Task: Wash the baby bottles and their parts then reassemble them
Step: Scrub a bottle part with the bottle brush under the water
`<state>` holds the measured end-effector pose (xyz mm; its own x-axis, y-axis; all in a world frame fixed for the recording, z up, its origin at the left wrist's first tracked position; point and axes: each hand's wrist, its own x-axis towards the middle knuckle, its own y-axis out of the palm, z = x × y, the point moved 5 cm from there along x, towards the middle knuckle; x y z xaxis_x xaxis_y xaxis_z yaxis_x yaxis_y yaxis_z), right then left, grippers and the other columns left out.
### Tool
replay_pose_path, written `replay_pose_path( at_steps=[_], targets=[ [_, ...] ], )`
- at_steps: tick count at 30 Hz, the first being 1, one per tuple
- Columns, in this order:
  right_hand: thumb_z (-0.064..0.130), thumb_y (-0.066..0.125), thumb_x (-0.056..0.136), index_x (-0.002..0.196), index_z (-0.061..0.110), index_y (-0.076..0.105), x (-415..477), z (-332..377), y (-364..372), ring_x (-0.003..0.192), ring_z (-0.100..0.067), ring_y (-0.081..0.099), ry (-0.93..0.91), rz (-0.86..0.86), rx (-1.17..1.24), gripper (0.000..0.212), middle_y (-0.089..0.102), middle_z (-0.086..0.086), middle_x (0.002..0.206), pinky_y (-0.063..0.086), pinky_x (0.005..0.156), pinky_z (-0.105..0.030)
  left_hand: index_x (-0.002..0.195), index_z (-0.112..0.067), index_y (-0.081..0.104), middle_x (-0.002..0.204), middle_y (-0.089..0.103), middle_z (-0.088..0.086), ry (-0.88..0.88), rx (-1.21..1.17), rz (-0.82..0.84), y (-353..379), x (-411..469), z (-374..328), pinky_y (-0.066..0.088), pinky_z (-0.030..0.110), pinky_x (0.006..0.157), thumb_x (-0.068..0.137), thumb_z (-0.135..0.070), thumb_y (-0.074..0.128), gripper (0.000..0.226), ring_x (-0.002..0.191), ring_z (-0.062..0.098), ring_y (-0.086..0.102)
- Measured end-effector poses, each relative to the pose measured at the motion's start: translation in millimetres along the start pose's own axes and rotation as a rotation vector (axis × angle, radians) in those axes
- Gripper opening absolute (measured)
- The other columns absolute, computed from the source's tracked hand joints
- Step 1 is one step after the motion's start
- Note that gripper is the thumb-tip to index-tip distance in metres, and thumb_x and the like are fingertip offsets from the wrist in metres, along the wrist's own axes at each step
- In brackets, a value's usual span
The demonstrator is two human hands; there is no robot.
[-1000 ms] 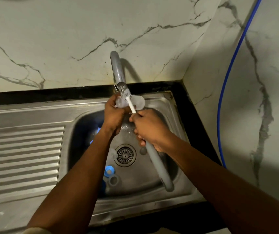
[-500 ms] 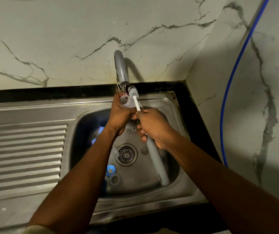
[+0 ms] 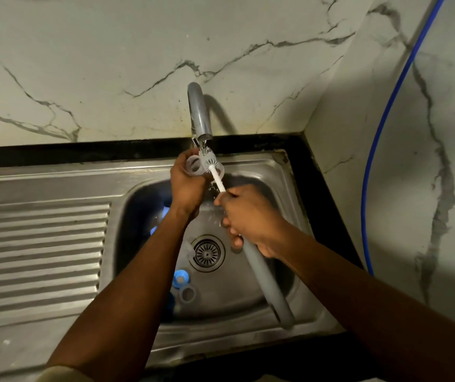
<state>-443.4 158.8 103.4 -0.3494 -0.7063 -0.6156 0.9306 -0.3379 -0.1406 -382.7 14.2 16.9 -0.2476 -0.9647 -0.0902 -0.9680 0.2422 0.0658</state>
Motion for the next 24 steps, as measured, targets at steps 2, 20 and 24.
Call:
replay_pose_path(
  at_steps=[2,20,24],
  targets=[
    [0.015,0.040,0.104,0.101,0.004,0.057,-5.4,-5.2,-0.5,0.035,-0.006,0.036,-0.008,0.012,-0.006,0.021,0.042,-0.003,0.060,0.031,0.033,-0.017,0.121,-0.004,0.052,0.107,0.064,0.002,-0.005,0.017,-0.008,0.1,-0.9,-0.5,0.058,0.028,0.085,0.076,0.013,0.075,0.054,0.094,0.008,0.066],
    [0.018,0.042,0.104,0.107,0.005,0.060,-0.3,10.6,4.1,0.035,-0.006,0.039,-0.057,-0.030,0.005,0.023,0.046,-0.003,0.060,0.033,0.034,-0.018,0.125,-0.004,0.050,0.108,0.066,0.007,-0.016,-0.006,0.076,7.7,-7.2,-7.7,0.061,0.030,0.079,0.080,0.002,0.078,0.053,0.093,0.017,0.069],
    [0.019,0.040,0.105,0.107,0.007,0.060,-9.6,-1.3,3.9,0.037,-0.006,0.038,-0.049,-0.001,-0.073,0.023,0.045,-0.002,0.061,0.033,0.035,-0.019,0.124,-0.011,0.042,0.116,0.056,0.004,0.020,0.064,0.001,1.4,-1.2,-6.8,0.057,0.023,0.084,0.074,0.002,0.083,0.066,0.098,0.010,0.062]
  ],
)
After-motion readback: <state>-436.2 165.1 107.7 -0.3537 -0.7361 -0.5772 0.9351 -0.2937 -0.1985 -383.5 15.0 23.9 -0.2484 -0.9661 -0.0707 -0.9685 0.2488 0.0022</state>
